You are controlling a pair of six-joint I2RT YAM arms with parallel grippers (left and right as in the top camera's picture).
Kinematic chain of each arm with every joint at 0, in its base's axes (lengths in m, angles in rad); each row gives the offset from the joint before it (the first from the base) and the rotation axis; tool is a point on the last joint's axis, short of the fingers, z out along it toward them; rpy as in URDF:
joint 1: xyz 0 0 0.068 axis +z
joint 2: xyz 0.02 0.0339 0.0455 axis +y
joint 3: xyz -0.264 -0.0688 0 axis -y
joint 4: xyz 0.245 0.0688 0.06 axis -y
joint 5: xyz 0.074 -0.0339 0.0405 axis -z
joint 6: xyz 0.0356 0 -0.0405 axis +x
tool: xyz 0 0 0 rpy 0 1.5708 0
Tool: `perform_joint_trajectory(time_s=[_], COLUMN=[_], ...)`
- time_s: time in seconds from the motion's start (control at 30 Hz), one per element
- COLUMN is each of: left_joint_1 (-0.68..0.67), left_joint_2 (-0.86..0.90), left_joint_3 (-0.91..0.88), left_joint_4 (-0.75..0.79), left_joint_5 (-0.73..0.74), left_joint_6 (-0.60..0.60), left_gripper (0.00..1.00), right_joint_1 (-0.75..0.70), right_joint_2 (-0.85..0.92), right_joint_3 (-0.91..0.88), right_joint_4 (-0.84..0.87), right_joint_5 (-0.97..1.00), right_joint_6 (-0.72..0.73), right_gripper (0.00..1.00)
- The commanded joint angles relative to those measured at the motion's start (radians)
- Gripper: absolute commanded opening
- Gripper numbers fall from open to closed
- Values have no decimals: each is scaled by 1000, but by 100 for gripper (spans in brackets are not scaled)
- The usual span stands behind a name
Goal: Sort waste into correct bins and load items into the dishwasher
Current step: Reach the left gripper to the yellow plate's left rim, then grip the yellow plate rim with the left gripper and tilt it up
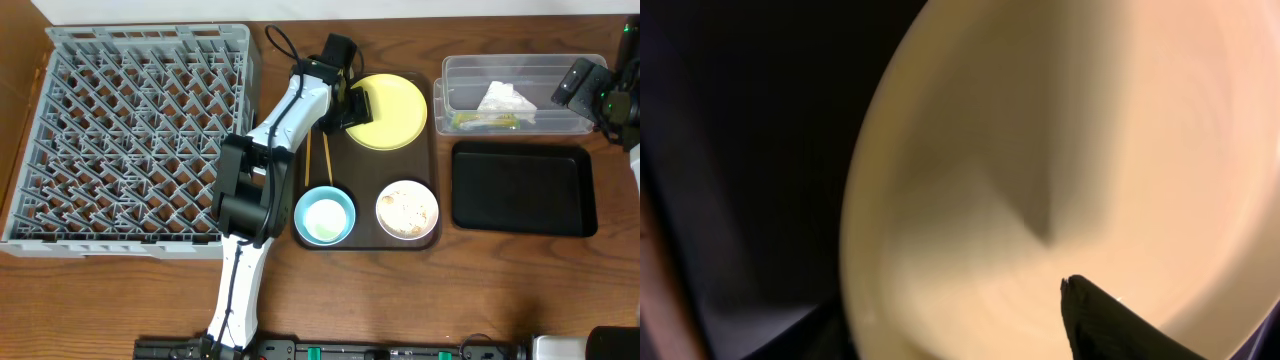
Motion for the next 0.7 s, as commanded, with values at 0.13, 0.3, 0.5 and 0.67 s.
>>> perform_joint_trajectory(time_s=[0.13,0.3,0.5,0.67], left_joint_1=[0,2,24,56], left_joint_2=[16,8,-84,-239], left_joint_3=[-64,-66,-64,-64], left_joint_4=[5,-8,-37,-90], left_joint_5=[-85,-89,-90,-182], left_joint_6=[0,2,35,60], left_gripper=[30,8,8,8], right_joint_1=[-8,-8,-8,-8], right_joint_2=[-4,-4,-4,-4], right_joint_3=[0,0,0,0], right_joint_4=[-2,-2,-2,-2], right_joint_5=[6,6,6,6], right_joint_6=[11,11,11,11], right_gripper=[99,99,99,99])
